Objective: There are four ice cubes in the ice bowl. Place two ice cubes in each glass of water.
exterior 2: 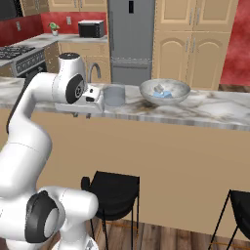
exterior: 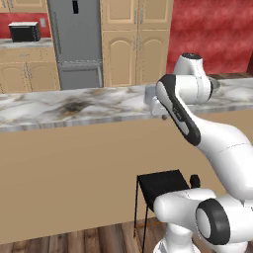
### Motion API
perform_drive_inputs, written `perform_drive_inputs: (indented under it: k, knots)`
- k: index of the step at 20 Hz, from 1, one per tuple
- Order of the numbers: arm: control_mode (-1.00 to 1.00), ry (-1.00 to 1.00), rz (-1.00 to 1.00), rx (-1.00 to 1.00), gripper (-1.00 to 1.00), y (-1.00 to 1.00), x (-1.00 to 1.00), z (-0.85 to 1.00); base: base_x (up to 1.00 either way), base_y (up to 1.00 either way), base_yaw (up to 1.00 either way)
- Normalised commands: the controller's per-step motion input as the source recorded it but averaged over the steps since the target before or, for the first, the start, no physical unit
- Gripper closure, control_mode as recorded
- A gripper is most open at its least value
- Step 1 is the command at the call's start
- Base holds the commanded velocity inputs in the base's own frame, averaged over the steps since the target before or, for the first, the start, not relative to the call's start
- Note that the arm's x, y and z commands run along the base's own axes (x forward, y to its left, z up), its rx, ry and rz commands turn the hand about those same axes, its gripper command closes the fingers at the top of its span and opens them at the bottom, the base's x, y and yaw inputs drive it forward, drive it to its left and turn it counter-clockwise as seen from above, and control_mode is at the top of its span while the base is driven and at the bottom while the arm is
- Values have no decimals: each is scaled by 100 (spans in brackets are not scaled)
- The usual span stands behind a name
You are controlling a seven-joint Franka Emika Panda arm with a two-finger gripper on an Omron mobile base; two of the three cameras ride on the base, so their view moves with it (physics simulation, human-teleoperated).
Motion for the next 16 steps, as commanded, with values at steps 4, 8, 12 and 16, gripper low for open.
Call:
perform_drive_inputs:
  k: [4, 8, 12, 16]
  knots:
    - [-100, 0, 0, 0, -100, 0, -38, -2, 0, 0, 0]
    - [-100, 0, 0, 0, -100, 0, -88, -14, 0, 0, 0]
    - [-100, 0, 0, 0, -100, 0, -99, -21, 0, 0, 0]
    - [-100, -1, 0, 0, -100, 0, -84, -22, 0, 0, 0]
